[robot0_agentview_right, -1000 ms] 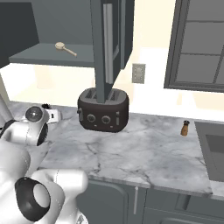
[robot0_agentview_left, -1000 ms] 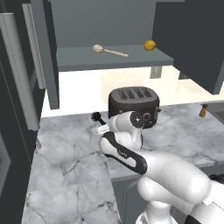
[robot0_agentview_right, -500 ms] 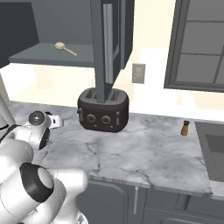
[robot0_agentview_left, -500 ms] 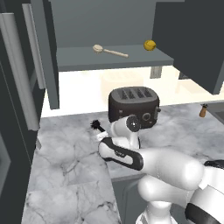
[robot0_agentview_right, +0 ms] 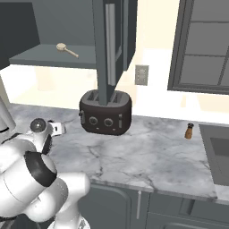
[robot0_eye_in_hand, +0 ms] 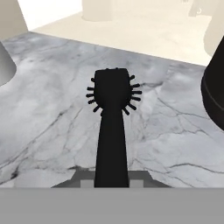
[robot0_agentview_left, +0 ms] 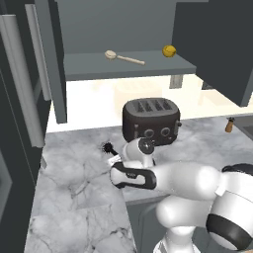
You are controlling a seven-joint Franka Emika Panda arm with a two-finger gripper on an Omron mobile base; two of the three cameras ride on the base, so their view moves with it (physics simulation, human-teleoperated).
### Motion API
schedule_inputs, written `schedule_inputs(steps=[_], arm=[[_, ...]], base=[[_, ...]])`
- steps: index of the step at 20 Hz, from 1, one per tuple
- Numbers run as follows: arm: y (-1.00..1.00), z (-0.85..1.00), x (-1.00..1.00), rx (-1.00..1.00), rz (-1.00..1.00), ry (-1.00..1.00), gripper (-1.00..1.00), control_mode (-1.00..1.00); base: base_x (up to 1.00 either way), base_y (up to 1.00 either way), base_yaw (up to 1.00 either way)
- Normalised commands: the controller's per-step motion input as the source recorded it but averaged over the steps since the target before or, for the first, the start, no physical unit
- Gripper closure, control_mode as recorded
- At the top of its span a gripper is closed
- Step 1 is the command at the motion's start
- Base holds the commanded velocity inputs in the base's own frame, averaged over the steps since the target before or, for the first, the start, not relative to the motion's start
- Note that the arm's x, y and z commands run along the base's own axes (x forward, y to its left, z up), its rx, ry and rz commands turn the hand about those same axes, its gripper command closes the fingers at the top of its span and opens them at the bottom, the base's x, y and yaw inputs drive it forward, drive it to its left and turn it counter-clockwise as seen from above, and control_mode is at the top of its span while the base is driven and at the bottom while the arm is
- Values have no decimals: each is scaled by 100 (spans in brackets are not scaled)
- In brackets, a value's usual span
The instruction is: Pick the dish brush and dish brush from the cabinet and place them on the counter.
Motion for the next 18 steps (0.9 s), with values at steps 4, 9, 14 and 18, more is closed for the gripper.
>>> schedule_inputs(steps=[4, 9, 14, 18], arm=[[1, -33, 6, -5, 0, 0, 100, -100], [2, -27, 12, -7, 0, 0, 100, -100], [1, -28, 10, -8, 0, 0, 100, -100], [1, -22, 11, -8, 0, 0, 100, -100]], base=[[0, 0, 0], [0, 0, 0], [0, 0, 0], [0, 0, 0]])
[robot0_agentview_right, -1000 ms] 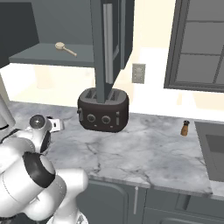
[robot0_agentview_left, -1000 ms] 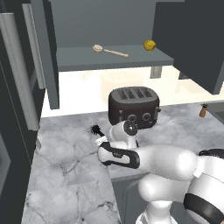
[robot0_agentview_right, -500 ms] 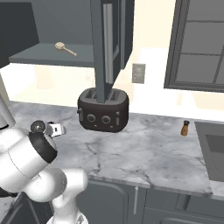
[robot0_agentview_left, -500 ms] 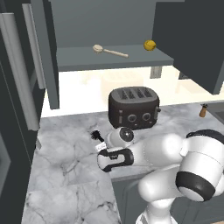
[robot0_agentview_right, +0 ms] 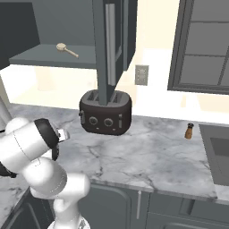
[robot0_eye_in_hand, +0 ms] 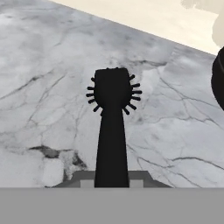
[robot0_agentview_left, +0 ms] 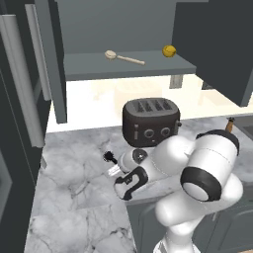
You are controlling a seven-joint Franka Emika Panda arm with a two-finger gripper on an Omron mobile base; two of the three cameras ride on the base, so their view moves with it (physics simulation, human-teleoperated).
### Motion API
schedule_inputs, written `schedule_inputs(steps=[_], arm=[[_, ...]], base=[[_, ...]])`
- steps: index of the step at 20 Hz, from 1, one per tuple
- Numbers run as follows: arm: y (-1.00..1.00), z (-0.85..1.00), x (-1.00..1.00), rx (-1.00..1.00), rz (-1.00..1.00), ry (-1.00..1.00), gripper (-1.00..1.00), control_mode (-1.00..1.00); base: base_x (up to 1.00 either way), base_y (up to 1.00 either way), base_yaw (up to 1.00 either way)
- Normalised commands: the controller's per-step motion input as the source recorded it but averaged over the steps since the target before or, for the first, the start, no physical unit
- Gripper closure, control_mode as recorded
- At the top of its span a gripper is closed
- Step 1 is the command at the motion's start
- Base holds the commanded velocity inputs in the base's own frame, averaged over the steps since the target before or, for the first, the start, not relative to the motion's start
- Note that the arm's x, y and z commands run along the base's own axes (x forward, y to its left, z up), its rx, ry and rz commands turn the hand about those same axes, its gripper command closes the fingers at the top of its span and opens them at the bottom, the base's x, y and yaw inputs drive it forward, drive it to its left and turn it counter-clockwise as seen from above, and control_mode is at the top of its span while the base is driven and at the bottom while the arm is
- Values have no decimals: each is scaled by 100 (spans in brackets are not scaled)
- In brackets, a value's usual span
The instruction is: Pick the dish brush and dish brush from the cabinet and place them on the counter.
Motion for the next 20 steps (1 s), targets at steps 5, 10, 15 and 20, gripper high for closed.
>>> schedule_inputs(steps=[5, 10, 15, 20], arm=[[1, -10, 11, -2, 0, 0, 100, -100], [0, -14, 18, -2, 0, 0, 100, -100], [1, -16, 16, -3, 0, 0, 100, -100], [2, -5, 4, -2, 0, 2, -100, -100]], base=[[0, 0, 0], [0, 0, 0], [0, 0, 0], [0, 0, 0]])
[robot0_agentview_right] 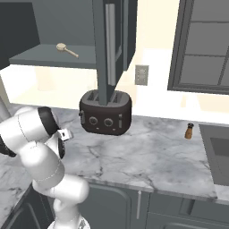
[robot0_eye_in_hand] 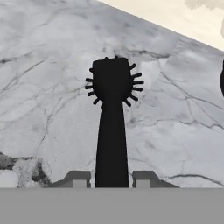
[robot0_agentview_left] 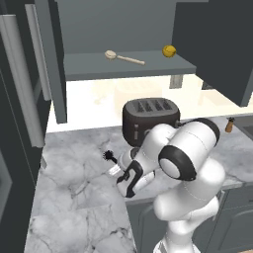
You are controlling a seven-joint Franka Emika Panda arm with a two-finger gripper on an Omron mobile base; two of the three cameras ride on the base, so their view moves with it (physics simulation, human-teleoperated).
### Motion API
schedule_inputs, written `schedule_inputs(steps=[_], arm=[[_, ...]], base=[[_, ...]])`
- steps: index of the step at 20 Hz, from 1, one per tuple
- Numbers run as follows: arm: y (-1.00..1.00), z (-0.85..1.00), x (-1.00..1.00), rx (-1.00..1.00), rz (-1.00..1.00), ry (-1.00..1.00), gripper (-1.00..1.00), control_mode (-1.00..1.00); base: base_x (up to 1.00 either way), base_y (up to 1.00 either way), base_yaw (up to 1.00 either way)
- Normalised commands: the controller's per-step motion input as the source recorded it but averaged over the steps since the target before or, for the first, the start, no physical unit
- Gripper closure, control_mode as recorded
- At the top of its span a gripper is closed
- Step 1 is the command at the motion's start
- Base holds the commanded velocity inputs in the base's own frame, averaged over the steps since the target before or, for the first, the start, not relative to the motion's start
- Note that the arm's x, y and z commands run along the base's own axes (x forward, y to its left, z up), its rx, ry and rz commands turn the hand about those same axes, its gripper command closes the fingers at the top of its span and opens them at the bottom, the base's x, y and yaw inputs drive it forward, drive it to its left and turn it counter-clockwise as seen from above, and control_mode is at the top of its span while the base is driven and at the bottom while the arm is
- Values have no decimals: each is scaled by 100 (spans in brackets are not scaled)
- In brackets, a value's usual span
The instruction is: Pick the dish brush and dish brush from the cabinet and place them on the counter.
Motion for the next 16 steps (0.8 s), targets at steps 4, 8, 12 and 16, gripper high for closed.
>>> schedule_inputs(steps=[4, 8, 12, 16], arm=[[0, 0, 0, 0, 0, 0, -100, -100], [0, 15, 0, 0, 0, 0, -100, -100], [-2, 58, -7, 4, 0, -1, -100, -100], [-3, 81, -18, 6, 0, -2, -100, -100]], base=[[0, 0, 0], [0, 0, 0], [0, 0, 0], [0, 0, 0]])
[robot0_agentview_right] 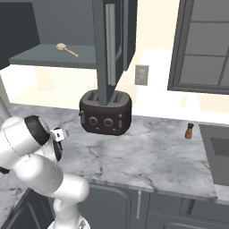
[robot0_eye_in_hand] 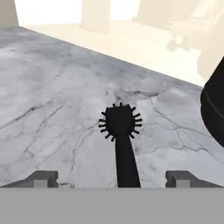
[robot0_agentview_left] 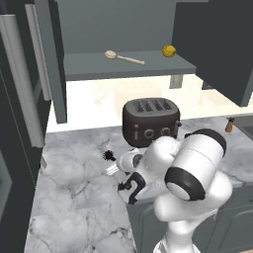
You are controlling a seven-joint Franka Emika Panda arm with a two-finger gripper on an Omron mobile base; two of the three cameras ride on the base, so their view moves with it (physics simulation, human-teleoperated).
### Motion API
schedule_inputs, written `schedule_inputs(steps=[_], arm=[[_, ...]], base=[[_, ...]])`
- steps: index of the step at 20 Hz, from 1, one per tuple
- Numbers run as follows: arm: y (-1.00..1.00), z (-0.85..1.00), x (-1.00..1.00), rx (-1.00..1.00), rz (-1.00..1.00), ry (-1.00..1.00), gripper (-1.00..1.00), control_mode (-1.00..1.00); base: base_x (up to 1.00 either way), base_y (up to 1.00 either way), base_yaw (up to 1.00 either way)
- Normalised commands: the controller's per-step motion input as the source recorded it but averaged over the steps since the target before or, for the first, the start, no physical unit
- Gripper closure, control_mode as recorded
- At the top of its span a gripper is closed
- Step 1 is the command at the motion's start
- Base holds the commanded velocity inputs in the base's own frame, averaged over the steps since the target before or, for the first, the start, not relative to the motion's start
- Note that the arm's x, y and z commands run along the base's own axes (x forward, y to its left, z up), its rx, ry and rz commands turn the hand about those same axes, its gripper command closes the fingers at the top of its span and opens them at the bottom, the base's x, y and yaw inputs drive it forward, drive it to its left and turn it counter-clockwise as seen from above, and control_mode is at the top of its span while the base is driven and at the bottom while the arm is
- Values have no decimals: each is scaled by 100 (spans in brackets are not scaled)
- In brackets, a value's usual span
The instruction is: Pick the dish brush and dish brush from the cabinet and place them on the counter.
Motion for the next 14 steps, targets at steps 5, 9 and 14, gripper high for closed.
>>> schedule_inputs(steps=[5, 9, 14], arm=[[0, 91, -12, 5, 0, -1, -100, -100], [0, 61, -4, 2, 0, 1, -100, -100], [-1, 14, 0, 0, -1, 2, -100, -100]], base=[[0, 0, 0], [0, 0, 0], [0, 0, 0]])
